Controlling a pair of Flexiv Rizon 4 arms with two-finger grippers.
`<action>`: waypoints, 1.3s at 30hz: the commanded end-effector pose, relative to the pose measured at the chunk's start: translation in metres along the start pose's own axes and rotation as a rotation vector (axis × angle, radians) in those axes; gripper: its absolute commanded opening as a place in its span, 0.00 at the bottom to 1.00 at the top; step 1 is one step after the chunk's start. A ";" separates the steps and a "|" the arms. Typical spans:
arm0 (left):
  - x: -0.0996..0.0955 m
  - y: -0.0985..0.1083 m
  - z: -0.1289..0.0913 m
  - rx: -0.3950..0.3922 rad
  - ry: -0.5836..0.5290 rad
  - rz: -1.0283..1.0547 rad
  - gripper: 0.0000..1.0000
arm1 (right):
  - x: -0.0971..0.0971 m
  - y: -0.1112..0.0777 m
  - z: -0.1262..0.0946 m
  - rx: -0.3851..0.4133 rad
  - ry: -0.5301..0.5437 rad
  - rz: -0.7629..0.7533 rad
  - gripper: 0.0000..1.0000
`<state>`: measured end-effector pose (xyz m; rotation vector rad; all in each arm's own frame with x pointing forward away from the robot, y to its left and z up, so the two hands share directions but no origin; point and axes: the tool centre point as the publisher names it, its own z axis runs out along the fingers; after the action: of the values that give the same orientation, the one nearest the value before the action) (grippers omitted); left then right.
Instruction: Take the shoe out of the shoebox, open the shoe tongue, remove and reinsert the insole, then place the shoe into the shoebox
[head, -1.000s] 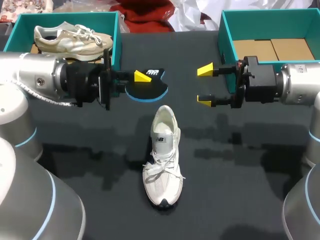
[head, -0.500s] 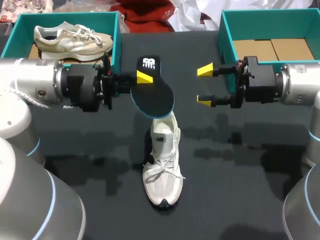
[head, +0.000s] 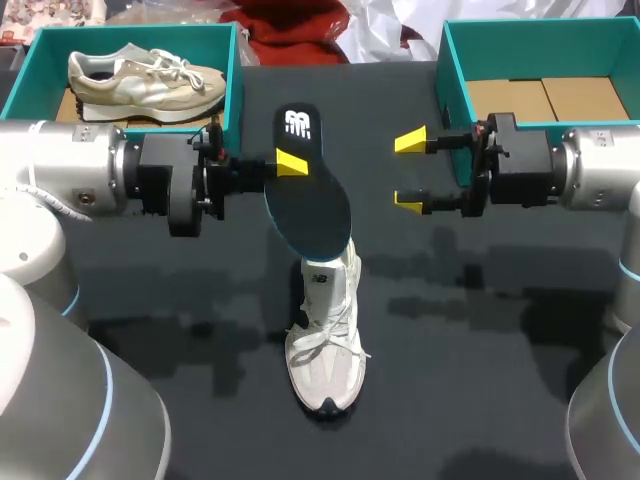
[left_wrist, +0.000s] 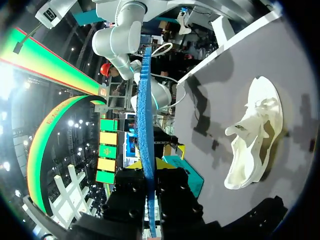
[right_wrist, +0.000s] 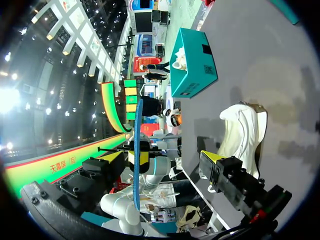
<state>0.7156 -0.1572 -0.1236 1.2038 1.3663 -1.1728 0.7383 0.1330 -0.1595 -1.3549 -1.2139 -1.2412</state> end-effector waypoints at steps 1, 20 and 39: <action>0.000 -0.002 -0.001 -0.017 0.012 0.016 0.00 | 0.000 -0.001 0.001 -0.002 -0.002 0.001 1.00; 0.003 0.013 0.011 -0.037 0.028 0.079 0.00 | 0.002 0.000 0.007 0.031 -0.016 -0.003 1.00; 0.021 0.043 0.026 -0.012 0.031 0.110 0.00 | 0.001 -0.021 0.027 0.164 0.024 -0.061 1.00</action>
<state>0.7526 -0.1733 -0.1467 1.2770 1.3167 -1.0707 0.7196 0.1601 -0.1604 -1.1887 -1.3180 -1.1714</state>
